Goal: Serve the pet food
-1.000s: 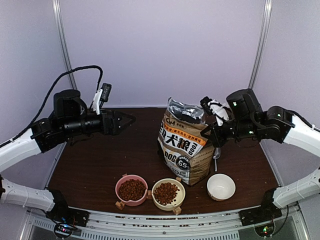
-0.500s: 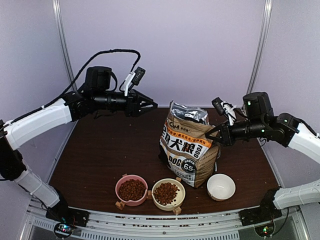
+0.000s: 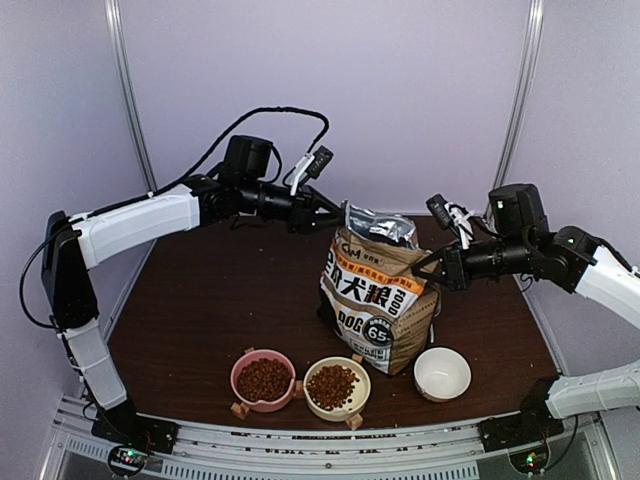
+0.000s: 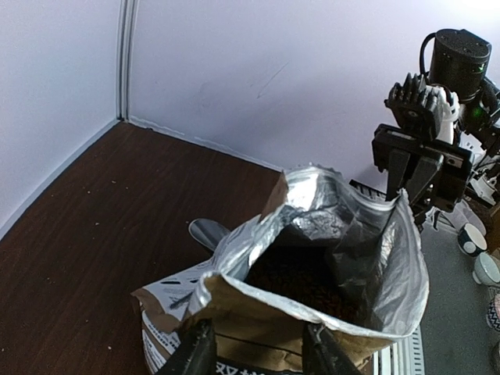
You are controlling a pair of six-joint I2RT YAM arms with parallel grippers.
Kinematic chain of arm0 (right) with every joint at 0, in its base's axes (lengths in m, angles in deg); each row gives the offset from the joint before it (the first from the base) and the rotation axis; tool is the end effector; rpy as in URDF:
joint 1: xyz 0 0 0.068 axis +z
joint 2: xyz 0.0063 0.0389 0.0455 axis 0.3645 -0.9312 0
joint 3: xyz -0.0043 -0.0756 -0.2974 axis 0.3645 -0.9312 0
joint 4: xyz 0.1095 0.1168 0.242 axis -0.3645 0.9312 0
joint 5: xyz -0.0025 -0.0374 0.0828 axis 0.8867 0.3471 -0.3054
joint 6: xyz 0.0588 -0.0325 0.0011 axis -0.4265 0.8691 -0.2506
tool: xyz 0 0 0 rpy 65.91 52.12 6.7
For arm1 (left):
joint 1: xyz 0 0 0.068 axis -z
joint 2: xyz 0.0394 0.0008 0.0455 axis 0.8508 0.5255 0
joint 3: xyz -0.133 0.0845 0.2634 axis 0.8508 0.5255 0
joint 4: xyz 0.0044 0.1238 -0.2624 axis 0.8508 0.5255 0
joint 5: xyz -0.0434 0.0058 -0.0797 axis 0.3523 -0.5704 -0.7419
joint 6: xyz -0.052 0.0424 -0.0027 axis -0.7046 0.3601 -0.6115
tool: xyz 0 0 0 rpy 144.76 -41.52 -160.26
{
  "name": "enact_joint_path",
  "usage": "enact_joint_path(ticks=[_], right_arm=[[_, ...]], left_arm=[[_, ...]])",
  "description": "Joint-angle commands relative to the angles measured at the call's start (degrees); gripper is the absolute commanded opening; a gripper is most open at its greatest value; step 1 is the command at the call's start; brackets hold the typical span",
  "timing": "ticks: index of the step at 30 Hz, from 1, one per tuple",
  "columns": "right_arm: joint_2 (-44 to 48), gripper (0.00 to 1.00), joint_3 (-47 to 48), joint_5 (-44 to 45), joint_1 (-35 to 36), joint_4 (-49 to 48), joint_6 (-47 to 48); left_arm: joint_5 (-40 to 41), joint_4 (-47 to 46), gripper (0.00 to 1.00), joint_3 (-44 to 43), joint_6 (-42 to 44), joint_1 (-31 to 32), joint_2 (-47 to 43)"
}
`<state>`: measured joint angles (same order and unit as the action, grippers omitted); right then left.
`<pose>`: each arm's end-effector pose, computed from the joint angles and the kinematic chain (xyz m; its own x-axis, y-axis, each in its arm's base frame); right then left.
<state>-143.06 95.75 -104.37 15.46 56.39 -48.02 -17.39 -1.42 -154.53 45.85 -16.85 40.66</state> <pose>0.1803 0.1683 0.3650 -0.5846 -0.2159 -0.7821 -0.7551 0.4976 0.4270 0.3296 -0.3384 0.3738 -0.4114 0.2317 -0.8815 0.9081 0.1870 -0.3747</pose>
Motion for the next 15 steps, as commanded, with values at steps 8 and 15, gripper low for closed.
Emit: enact_joint_path(ticks=[8, 15], right_arm=[[5.23, 0.00, 1.99, -4.65, -0.97, -13.55, -2.98], [5.35, 0.00, 1.07, -4.74, -0.98, -14.15, -4.38]], left_arm=[[-10.09, -7.25, 0.33, -7.69, 0.15, 0.79, 8.36], [-13.36, -7.74, 0.19, -11.70, -0.14, 1.81, 12.14]])
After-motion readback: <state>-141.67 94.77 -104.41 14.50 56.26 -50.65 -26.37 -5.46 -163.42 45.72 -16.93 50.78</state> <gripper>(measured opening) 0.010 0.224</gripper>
